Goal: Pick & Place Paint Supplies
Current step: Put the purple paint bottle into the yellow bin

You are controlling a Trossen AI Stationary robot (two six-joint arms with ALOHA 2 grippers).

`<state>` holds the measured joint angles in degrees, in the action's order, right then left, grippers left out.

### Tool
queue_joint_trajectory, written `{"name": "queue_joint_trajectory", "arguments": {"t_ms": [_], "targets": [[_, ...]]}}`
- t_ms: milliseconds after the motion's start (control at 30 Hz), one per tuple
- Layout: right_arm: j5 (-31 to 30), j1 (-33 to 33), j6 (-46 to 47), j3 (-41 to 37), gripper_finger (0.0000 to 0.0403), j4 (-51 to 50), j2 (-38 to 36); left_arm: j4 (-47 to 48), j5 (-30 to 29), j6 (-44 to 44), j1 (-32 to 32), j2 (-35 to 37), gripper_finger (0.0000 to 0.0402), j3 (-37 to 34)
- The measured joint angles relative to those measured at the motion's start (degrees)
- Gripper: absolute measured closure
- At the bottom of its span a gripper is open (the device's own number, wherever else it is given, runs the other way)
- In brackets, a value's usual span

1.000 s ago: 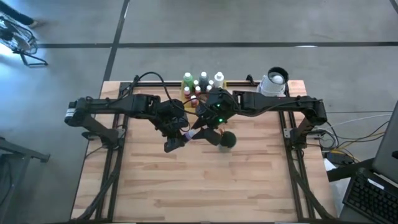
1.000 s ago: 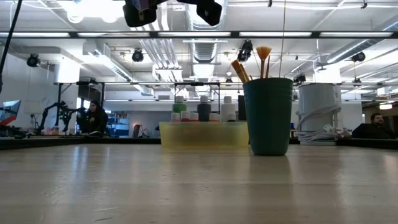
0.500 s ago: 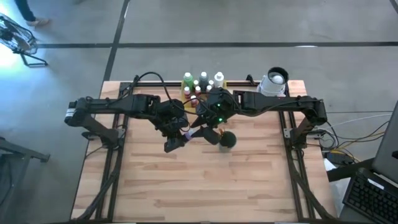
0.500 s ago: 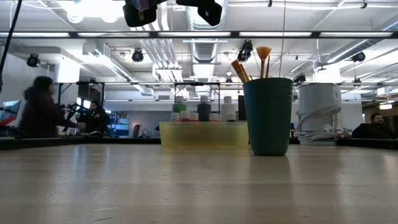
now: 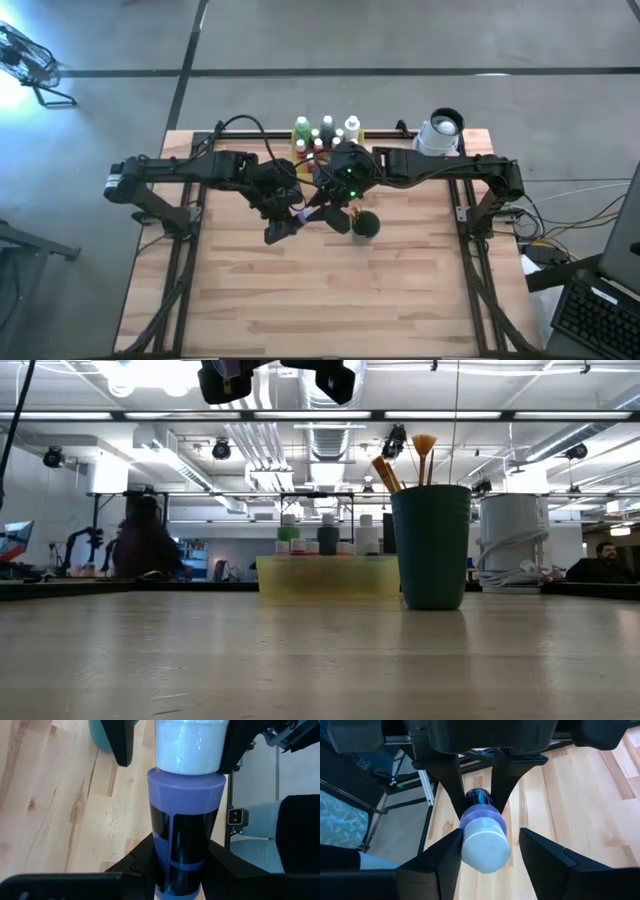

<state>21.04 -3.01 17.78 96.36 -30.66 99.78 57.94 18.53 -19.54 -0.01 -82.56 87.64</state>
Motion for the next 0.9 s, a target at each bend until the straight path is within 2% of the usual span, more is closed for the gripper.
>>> {"name": "queue_joint_trajectory", "arguments": {"t_ms": [267,467,667,833,900], "targets": [[0.1,0.0,0.5,0.0,0.0233,0.8,0.2,0.2,0.0,0.2,0.0,0.0,0.0289,0.0],[0.3,0.0,0.8,0.0,0.0294,3.3,0.2,0.1,0.0,0.0,0.0,0.0,0.0287,0.0],[2.7,-0.1,0.8,0.0,0.0294,3.2,0.2,-0.3,0.1,-0.9,0.0,0.0,0.0267,0.0],[3.0,-0.1,0.9,0.0,0.0292,3.2,0.2,-0.3,0.5,-0.9,0.0,0.0,0.0278,0.0],[3.0,-0.1,1.0,0.0,0.0264,3.2,0.2,-0.3,0.5,-0.9,0.0,0.0,0.0284,0.0]]}}
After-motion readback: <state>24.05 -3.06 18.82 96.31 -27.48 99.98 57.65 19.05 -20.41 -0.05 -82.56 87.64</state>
